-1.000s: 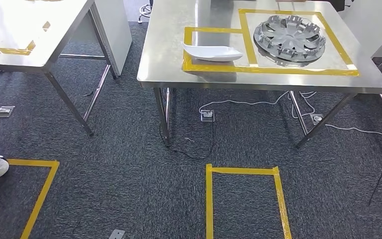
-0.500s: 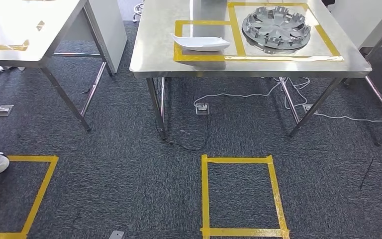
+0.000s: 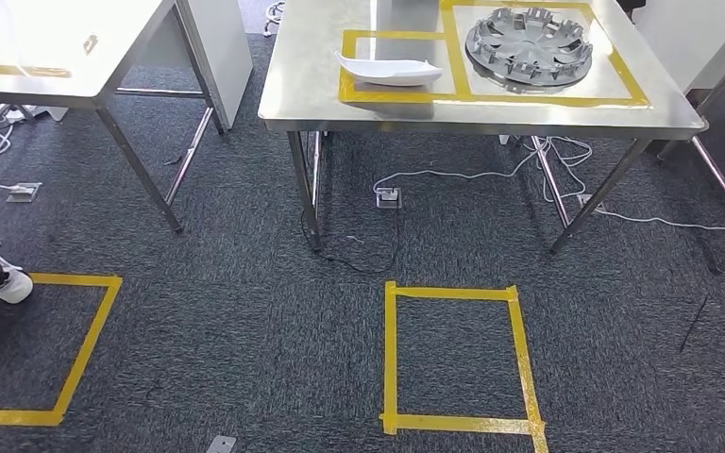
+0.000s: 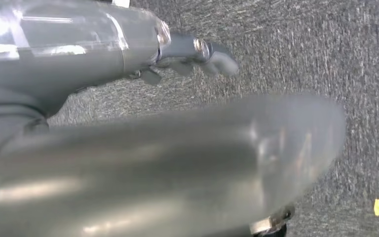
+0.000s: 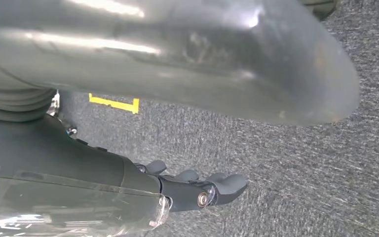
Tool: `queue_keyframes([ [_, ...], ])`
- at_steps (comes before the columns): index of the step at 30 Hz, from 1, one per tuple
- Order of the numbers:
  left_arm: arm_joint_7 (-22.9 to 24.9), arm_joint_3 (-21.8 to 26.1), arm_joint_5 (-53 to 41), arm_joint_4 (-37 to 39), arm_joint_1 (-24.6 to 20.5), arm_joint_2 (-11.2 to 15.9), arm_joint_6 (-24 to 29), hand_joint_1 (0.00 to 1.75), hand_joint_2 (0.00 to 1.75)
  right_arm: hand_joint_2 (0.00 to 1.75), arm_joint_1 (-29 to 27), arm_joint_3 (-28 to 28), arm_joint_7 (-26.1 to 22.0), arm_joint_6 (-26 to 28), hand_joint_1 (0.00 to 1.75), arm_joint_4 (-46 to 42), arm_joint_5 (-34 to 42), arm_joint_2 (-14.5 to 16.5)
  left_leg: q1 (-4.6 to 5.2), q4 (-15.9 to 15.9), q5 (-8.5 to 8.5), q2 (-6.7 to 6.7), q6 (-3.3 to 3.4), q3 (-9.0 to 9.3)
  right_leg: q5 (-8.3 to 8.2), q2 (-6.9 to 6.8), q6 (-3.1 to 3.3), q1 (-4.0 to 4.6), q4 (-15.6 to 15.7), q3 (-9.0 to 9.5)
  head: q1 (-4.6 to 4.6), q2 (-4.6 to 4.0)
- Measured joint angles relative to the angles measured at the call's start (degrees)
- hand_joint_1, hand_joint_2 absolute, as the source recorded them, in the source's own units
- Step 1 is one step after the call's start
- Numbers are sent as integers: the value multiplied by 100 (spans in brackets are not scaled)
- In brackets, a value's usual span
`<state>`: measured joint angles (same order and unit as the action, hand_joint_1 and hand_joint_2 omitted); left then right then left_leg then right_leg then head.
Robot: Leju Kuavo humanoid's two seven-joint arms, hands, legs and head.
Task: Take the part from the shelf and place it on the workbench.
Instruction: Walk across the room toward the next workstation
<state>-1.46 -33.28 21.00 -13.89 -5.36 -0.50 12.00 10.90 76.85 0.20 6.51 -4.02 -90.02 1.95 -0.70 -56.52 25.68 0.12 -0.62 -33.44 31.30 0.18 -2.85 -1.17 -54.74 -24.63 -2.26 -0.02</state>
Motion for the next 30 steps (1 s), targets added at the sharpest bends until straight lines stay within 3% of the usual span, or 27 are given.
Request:
queue_keyframes([
  [3, -8, -37, 22, 1, 4, 3, 0, 0, 0, 0, -12, 17, 0, 1, 0, 3, 1, 1, -22, -53, 0, 7, -111, -62, -46, -11, 208, 19, 40, -64, -5, 0],
  [5, -8, -59, 33, 1, 5, 4, -1, 0, 0, 0, -13, 23, -2, 4, 0, 8, 1, 2, -34, -451, 341, 5, -143, -240, -123, -33, 322, 29, 50, -133, -44, 0],
  [7, -8, -80, 43, 1, 7, 2, -2, 0, 0, 0, -15, 25, -5, 9, 0, 11, 1, -1, -32, -1228, 806, -1, -153, -533, -179, -45, 382, 73, 34, -221, -94, 0],
  [8, -8, -86, 46, 2, 9, 0, -2, 0, 0, 0, -20, 26, -8, 12, 0, 13, 0, -2, -30, -1540, 927, -4, -149, -635, -199, -50, 397, 99, 21, -262, -105, 0],
  [9, -7, -87, 50, 3, 11, -2, -2, 0, 0, 0, -25, 27, -10, 15, 0, 13, 1, -4, -27, -1680, 934, -5, -135, -654, -211, -53, 406, 125, 3, -296, -111, 0],
  [10, -7, -88, 54, 4, 13, -2, -2, 0, 0, 0, -28, 27, -12, 17, 0, 13, 1, -5, -18, -1593, 829, -8, -107, -558, -217, -51, 409, 150, -15, -319, -115, 0],
  [13, -7, -90, 60, 5, 7, 8, -1, 0, 0, 0, -24, 29, -22, 22, 0, 15, 1, 7, 49, -555, 384, -39, 65, 93, -212, -40, 403, 200, -66, -348, -130, 0],
  [15, -7, -95, 74, 6, 4, 19, 0, 0, 0, 0, -15, 30, -32, 39, 0, 15, 2, 18, 87, -171, 325, -48, 136, 304, -214, -35, 371, 200, -91, -374, -127, 0],
  [17, -5, -108, 88, 7, 3, 16, 0, 0, 0, 0, -10, 32, -38, 58, 0, 15, 8, 15, 83, -80, 325, -37, 148, 321, -223, -23, 319, 202, -104, -401, -130, 0],
  [19, -5, -118, 93, 8, -2, 9, 2, 0, 0, 0, -12, 39, -39, 68, 0, 21, 16, 15, 46, 13, 307, -24, 189, 324, -98, -8, 245, 200, -250, -480, -115, 0],
  [20, -6, -120, 93, 8, -4, 3, 3, 0, 0, 0, -12, 48, -39, 71, 0, 24, 18, 10, 25, 46, 291, -13, 208, 320, 54, -3, 201, 188, -472, -576, -91, 0],
  [22, -5, -122, 97, 9, 3, -8, 3, 0, 0, 0, -18, 68, -39, 76, 0, 28, 19, 1, 24, 51, 270, 12, 232, 297, 446, -4, 120, 137, -1229, -896, -32, 0],
  [23, -2, -122, 99, 10, 7, -11, 3, 0, 0, 0, -25, 78, -39, 78, 0, 28, 19, -3, 24, 49, 265, 28, 234, 289, 569, -5, 89, 116, -1569, -1040, -10, 0],
  [24, 3, -123, 103, 13, 11, -13, 2, 0, 0, 0, -34, 87, -39, 79, 0, 28, 19, -4, 24, 47, 261, 45, 233, 283, 589, -7, 65, 97, -1751, -1113, 10, 0],
  [25, 6, -124, 105, 14, 12, -15, 2, 0, 0, 0, -42, 99, -39, 80, 0, 29, 19, -4, 24, 45, 257, 61, 229, 281, 482, -12, 49, 80, -1691, -1079, 26, 0],
  [26, 9, -125, 107, 16, 11, -19, 2, 0, 0, 0, -45, 111, -39, 81, 0, 29, 19, -6, 23, 43, 255, 77, 223, 286, 279, -26, 42, 64, -1407, -941, 44, 0],
  [28, 10, -125, 107, 16, 9, -26, 2, 0, 0, 0, -39, 126, -39, 83, 0, 31, 19, -12, 37, 35, 256, 118, 195, 298, -126, -137, 58, 61, -583, -557, 72, 0],
  [30, 11, -126, 107, 17, 11, -29, 2, 0, 0, 0, -12, 128, -39, 85, 0, 31, 19, -15, 63, 17, 249, 179, 142, 276, -250, -230, 127, 86, -126, -377, 94, 0],
])
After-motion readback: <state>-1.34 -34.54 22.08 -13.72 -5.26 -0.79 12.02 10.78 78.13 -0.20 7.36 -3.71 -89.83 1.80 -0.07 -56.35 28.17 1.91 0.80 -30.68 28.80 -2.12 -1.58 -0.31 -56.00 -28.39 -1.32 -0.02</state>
